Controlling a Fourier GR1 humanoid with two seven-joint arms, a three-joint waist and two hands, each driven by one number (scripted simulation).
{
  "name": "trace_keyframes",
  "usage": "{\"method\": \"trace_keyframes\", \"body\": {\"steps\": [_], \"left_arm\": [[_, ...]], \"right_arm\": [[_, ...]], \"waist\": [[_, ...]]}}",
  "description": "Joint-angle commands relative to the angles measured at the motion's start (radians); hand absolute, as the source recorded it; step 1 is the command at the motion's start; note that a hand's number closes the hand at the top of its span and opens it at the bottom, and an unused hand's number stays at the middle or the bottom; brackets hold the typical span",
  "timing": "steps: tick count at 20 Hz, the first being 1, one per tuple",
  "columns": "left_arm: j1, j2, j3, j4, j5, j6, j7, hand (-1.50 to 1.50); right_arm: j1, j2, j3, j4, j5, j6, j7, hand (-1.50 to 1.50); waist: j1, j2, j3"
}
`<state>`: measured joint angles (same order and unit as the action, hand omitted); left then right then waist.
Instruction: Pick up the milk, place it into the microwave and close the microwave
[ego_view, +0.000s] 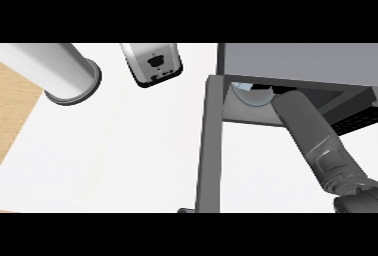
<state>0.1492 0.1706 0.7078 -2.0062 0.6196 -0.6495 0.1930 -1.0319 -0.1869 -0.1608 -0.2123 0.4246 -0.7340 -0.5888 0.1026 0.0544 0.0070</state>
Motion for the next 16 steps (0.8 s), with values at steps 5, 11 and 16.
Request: {"method": "trace_keyframes", "body": {"steps": [5,11,16], "left_arm": [[-0.038,0.02,-0.016,0.046,-0.008,-0.009,-0.002,-1.5],[-0.065,0.008,-0.028,0.025,-0.086,0.014,-0.017,-1.5],[-0.069,-0.001,-0.055,0.056,-0.129,-0.013,-0.033,-1.5]], "right_arm": [[-0.012,-0.099,0.019,0.123,0.062,-0.144,0.097,-1.5],[-0.037,-0.087,0.036,0.123,0.082,-0.186,0.142,-1.5],[-0.034,-0.097,0.033,0.104,0.077,-0.085,0.064,-1.5]], "waist": [[0.02,0.01,-0.005],[0.027,0.01,-0.001],[0.018,0.013,-0.001]]}}
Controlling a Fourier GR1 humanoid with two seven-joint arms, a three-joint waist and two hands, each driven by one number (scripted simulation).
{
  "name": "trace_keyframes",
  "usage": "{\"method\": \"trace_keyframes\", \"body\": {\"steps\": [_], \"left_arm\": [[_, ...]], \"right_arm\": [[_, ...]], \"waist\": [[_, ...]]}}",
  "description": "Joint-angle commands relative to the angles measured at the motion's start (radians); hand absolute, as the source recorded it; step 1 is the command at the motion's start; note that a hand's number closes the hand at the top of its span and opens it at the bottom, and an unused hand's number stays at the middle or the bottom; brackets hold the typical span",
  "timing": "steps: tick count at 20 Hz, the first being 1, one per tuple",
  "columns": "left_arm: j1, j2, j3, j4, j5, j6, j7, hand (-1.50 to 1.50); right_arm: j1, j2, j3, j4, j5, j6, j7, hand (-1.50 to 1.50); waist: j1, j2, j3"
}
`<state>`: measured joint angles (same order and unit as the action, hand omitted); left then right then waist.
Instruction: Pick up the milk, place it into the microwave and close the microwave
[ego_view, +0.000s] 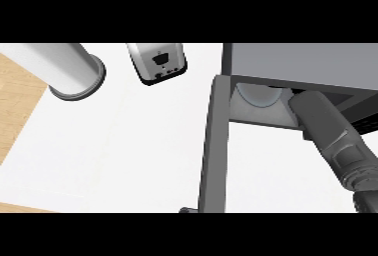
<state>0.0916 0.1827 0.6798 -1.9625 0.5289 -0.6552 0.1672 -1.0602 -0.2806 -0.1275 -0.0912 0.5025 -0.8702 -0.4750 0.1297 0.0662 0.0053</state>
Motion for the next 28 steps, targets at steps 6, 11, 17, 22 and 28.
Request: {"method": "trace_keyframes", "body": {"steps": [6,11,17,22,28], "left_arm": [[-0.011,-0.007,-0.063,0.041,-0.034,-0.057,-0.011,-1.5],[-0.037,0.003,-0.095,0.079,-0.033,-0.098,-0.022,-1.5],[-0.021,-0.034,-0.155,0.046,-0.043,-0.136,-0.028,-1.5],[-0.015,-0.029,-0.174,0.028,-0.017,-0.137,-0.007,-1.5],[0.009,-0.08,-0.24,0.018,-0.043,-0.151,-0.006,1.5]], "right_arm": [[-0.017,0.026,-0.03,-0.025,-0.034,0.153,-0.109,-1.5],[-0.026,0.042,-0.095,-0.05,-0.105,0.261,-0.159,-1.5],[0.014,0.091,-0.168,-0.059,-0.185,0.368,-0.245,-1.5],[0.051,0.116,-0.222,-0.061,-0.247,0.474,-0.307,-1.5],[0.137,0.155,-0.269,-0.074,-0.315,0.61,-0.375,-1.5]], "waist": [[-0.013,-0.008,0.0],[-0.032,-0.012,0.0],[-0.048,-0.028,-0.001],[-0.062,-0.039,-0.002],[-0.097,-0.055,-0.004]]}}
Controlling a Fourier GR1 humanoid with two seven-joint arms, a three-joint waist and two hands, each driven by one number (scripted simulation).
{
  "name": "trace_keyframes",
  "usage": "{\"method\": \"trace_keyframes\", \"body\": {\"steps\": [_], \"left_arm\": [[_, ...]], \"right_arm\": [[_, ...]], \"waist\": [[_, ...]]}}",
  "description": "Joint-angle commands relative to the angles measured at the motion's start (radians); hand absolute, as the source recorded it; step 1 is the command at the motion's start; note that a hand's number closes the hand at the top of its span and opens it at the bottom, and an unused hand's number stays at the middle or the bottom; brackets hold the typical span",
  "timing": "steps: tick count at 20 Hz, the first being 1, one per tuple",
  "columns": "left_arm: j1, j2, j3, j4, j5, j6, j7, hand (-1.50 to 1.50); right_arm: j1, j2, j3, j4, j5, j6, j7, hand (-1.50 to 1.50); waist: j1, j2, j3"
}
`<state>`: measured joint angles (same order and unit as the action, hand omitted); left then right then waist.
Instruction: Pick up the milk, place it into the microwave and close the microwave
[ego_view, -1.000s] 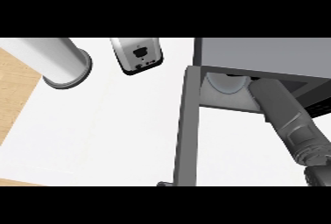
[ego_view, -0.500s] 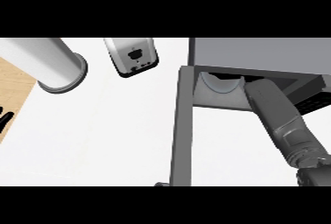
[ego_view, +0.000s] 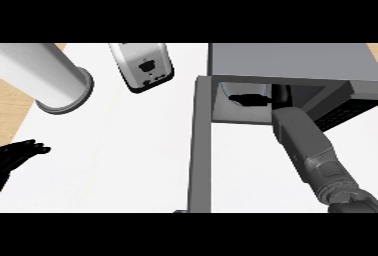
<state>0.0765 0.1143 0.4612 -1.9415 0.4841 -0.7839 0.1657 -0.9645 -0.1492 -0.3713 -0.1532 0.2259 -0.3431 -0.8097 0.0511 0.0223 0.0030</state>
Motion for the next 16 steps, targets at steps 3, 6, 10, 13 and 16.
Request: {"method": "trace_keyframes", "body": {"steps": [3,6,10,13,16], "left_arm": [[0.001,-0.024,-0.101,-0.077,0.027,0.045,0.1,1.5],[-0.003,-0.063,-0.153,-0.07,-0.014,0.053,0.101,1.5],[-0.005,-0.05,-0.173,-0.109,0.02,0.09,0.151,1.5],[0.025,-0.096,-0.217,-0.12,-0.044,0.087,0.141,1.5],[0.056,-0.113,-0.281,-0.081,-0.123,0.058,0.072,1.5]], "right_arm": [[0.089,0.028,-0.023,-0.008,-0.049,0.19,-0.062,-1.5],[0.124,0.045,-0.03,-0.029,-0.074,0.261,-0.083,-1.5],[0.216,0.027,-0.015,-0.094,-0.094,0.326,-0.096,-1.5],[0.34,0.108,0.036,-0.184,-0.079,0.292,-0.133,-1.5],[0.402,0.11,0.066,-0.305,-0.09,0.315,-0.067,-1.5]], "waist": [[-0.032,-0.015,-0.001],[-0.041,-0.018,-0.002],[-0.05,-0.023,-0.003],[-0.072,-0.033,-0.004],[-0.075,-0.033,-0.005]]}}
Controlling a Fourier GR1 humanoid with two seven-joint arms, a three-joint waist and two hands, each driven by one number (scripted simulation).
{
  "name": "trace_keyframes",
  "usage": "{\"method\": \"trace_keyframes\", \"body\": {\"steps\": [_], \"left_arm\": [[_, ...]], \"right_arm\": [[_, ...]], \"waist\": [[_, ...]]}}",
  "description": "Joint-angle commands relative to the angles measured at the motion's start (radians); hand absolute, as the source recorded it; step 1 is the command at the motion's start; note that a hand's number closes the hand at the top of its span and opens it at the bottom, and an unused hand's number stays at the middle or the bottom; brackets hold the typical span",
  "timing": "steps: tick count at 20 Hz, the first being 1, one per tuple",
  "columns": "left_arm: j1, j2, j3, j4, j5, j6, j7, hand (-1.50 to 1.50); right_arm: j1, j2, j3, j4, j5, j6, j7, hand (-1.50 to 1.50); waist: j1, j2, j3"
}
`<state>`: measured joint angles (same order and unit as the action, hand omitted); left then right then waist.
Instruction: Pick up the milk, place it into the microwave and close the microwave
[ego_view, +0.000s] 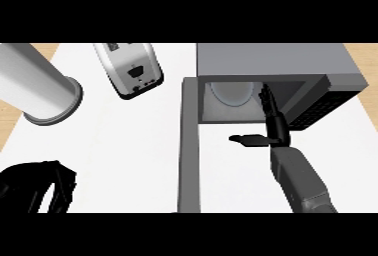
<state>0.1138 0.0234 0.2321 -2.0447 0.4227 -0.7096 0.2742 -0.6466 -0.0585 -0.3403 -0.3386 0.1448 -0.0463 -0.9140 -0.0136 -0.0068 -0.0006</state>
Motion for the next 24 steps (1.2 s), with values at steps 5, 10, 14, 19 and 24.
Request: {"method": "trace_keyframes", "body": {"steps": [5,10,14,19,24], "left_arm": [[-0.053,-0.023,-0.136,0.02,-0.146,0.026,-0.013,1.5],[-0.111,-0.023,-0.311,0.077,-0.29,0.139,-0.121,1.5],[-0.225,-0.023,-0.33,0.237,-0.404,0.123,-0.205,1.5],[-0.254,-0.023,-0.531,0.392,-0.511,0.211,-0.26,1.5],[-0.314,-0.023,-0.661,0.637,-0.631,0.373,-0.439,1.5]], "right_arm": [[0.298,0.037,0.082,-0.292,-0.013,0.055,0.031,-1.5],[0.503,0.053,0.132,-0.531,-0.028,0.083,0.058,-1.5],[0.654,0.01,0.164,-0.709,-0.039,0.154,0.125,-1.5],[0.844,0.017,0.185,-0.9,-0.053,0.166,0.096,-1.5],[0.943,-0.016,0.222,-1.109,-0.059,0.218,0.167,-1.5]], "waist": [[-0.028,-0.006,-0.002],[-0.022,-0.002,-0.002],[-0.028,0.002,-0.002],[-0.024,0.003,-0.001],[-0.017,0.007,-0.001]]}}
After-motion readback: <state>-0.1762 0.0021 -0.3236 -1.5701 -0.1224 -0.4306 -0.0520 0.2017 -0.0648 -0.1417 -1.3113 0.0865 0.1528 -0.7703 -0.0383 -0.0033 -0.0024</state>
